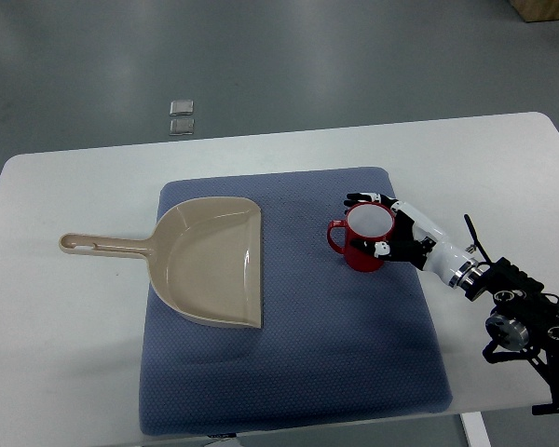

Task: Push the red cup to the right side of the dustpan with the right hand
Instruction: 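Push the red mug with the right hand toward the dustpan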

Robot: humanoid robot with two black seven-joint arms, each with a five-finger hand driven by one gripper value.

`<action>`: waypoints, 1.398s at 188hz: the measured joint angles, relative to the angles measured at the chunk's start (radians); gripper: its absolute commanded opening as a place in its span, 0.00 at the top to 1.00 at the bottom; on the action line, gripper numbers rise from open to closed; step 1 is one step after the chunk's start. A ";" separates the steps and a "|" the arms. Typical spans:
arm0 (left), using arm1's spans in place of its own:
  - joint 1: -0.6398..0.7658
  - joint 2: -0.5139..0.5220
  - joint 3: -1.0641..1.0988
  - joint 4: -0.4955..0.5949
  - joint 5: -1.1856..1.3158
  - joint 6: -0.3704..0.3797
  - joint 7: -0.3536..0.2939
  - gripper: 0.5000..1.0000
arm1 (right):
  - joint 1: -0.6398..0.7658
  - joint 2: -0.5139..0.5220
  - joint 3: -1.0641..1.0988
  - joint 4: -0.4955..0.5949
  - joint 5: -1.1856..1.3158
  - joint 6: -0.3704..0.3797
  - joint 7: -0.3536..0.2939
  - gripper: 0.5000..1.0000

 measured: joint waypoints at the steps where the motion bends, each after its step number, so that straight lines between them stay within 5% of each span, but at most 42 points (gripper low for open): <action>1: 0.000 0.000 0.000 0.000 0.000 0.000 0.000 0.00 | 0.000 0.000 0.000 0.000 0.000 0.000 0.000 0.37; 263: 0.000 0.000 0.000 0.000 0.000 0.000 0.000 0.00 | 0.011 0.136 -0.041 0.009 -0.026 -0.019 0.000 0.37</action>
